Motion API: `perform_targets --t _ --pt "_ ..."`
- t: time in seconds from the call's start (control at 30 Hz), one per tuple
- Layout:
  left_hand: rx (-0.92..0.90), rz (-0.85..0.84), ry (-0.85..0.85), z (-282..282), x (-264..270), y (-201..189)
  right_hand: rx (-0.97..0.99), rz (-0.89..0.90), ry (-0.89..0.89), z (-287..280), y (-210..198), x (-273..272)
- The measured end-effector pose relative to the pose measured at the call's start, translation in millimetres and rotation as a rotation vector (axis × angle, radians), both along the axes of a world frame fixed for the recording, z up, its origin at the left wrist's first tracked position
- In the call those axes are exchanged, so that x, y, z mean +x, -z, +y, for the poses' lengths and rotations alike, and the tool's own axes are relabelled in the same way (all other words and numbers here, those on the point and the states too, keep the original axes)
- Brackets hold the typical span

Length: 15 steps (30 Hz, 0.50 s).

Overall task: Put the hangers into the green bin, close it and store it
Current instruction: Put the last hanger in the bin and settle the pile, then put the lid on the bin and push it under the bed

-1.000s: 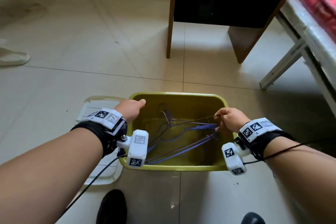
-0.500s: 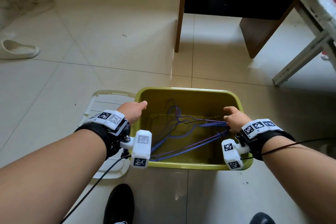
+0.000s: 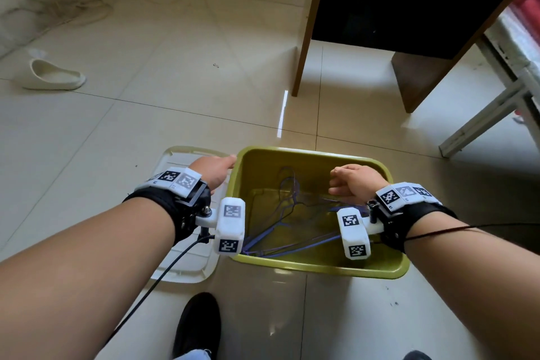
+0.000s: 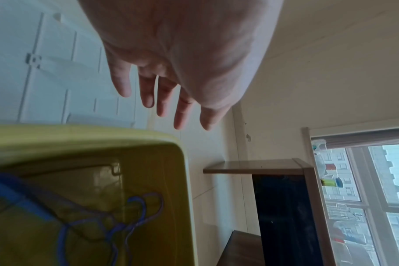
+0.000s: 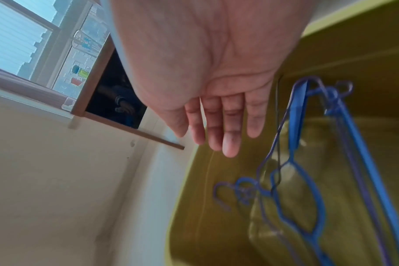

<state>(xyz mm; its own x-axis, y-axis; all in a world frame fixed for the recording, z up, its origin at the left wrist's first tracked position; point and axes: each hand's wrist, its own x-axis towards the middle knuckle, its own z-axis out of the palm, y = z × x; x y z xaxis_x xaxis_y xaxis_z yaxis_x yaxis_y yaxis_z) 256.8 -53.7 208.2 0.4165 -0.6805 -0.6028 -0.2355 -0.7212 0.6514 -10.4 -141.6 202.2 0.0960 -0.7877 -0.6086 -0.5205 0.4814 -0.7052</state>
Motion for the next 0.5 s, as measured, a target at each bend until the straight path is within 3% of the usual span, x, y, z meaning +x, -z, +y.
perform_targets --t 0.3,0.5 --pt "0.020 -0.021 -0.175 39.6 88.2 -0.6 0.281 -0.385 0.168 45.5 -13.3 143.7" --pt "0.099 -0.018 -0.318 77.6 145.7 36.2 0.476 -0.470 0.153 88.1 10.2 223.8"
